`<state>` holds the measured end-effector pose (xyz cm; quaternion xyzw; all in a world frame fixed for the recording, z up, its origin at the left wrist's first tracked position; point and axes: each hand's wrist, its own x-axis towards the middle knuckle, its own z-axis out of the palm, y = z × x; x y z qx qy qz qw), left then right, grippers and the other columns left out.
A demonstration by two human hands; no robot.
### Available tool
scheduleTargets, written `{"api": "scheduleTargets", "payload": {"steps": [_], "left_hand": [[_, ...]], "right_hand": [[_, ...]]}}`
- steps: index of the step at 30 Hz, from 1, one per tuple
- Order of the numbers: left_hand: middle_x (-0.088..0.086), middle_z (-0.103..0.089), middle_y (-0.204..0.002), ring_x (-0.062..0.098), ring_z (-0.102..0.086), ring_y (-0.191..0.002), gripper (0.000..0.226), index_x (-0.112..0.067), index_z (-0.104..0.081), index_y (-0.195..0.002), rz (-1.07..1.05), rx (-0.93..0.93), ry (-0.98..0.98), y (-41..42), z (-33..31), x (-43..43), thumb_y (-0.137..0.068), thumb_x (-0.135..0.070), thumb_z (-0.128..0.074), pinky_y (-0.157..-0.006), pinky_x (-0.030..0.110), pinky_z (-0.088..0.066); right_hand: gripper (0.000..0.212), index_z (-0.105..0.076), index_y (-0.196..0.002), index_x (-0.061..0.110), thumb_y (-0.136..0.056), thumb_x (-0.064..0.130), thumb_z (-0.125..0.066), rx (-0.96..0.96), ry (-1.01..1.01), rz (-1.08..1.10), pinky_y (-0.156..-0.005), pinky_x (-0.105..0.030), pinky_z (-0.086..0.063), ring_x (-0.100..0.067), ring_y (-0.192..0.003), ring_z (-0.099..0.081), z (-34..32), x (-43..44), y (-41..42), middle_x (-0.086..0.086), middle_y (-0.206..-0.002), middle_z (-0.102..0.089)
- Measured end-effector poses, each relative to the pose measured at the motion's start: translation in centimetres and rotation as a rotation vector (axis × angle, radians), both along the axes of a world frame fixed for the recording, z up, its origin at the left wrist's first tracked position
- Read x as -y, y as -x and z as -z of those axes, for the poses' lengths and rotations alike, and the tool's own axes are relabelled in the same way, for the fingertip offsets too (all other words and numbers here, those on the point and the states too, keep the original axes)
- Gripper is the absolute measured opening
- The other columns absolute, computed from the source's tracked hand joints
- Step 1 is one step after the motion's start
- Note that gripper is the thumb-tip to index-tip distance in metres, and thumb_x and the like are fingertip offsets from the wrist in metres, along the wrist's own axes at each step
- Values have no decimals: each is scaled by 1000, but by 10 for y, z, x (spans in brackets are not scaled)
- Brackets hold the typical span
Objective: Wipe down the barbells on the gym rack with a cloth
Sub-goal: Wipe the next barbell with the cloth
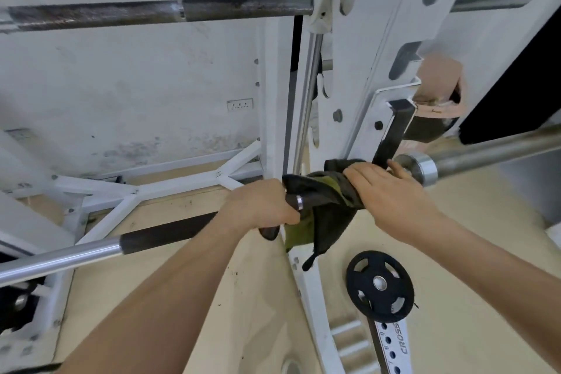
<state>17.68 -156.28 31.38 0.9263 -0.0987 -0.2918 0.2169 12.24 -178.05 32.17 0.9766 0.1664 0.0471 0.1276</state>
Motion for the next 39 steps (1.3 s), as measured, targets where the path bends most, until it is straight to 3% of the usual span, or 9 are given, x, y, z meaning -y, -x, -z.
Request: {"api": "scheduleTargets", "payload": {"steps": [5, 8, 12, 17, 24, 30, 32, 35, 39], "left_hand": [[-2, -49, -61, 20, -49, -53, 14, -20, -53, -80, 68, 674, -388, 39, 16, 6, -84, -32, -58, -50, 25, -32], [0, -59, -58, 22, -58, -47, 21, -18, -60, -76, 81, 904, -459, 48, 20, 4, -67, -28, -77, -45, 22, -24], [-2, -61, -77, 20, -57, -67, 20, -18, -53, -79, 90, 585, -312, 32, 11, 5, -85, -37, -53, -56, 26, -38], [2, -53, -57, 16, -46, -46, 17, -13, -53, -72, 8, -172, 84, -7, -2, -3, -71, -26, -65, -45, 20, -35], [-3, -60, -81, 18, -54, -71, 11, -19, -54, -88, 93, 431, -198, 6, 10, -7, -85, -29, -54, -56, 25, -35], [-6, -58, -79, 19, -59, -72, 22, -25, -49, -89, 21, 654, -420, 39, 15, -88, -83, -45, -58, -62, 30, -48], [-7, -61, -86, 18, -60, -80, 16, -29, -54, -98, -36, 699, -369, 51, 16, -122, -83, -36, -58, -68, 31, -45], [-11, -60, -111, 18, -55, -103, 53, -35, -52, -127, -33, 656, -151, 63, 12, -148, -77, -22, -63, -89, 37, -44], [-4, -55, -127, 21, -47, -116, 70, -26, -48, -135, -127, 573, 82, 79, -4, -170, -67, -11, -57, -98, 36, -40]], "right_hand": [[48, -64, -110, 5, -63, 9, -70, 20, -96, 144, -110, -46, -34, -33, -99, -63, 20, -46, 6, -13, -100, -68], [52, -64, -106, 4, -55, 13, -72, 85, -321, 112, -104, -45, -41, -32, -92, -62, 37, -92, 12, -11, -95, -67], [45, -60, -114, 9, -76, 16, -40, 72, -262, -12, -105, -41, -37, -29, -98, -62, 21, -64, 4, -8, -103, -66], [51, -50, -133, 9, -82, 9, -50, 43, -57, 154, -117, -42, -18, -26, -126, -50, 5, -14, 2, -10, -131, -57], [58, -63, -109, 1, -53, 12, -73, 62, -398, 45, -105, -42, -40, -30, -95, -62, 36, -111, 9, -12, -98, -66], [46, -53, -121, 15, -75, 14, -56, -27, -151, 240, -106, -39, -31, -26, -111, -53, 14, -47, -8, -5, -116, -60], [31, -59, -103, 16, -72, 16, -63, -23, -185, 282, -106, -45, -32, -27, -100, -56, 16, -84, -8, -4, -100, -63], [24, -60, -91, 16, -71, 20, -72, 56, -261, 176, -103, -50, -37, -27, -87, -59, 31, -158, 4, -4, -86, -63], [40, -55, -117, 9, -79, 21, -62, 76, -320, -25, -106, -50, -32, -29, -103, -54, 33, -263, 20, -10, -106, -59]]}}
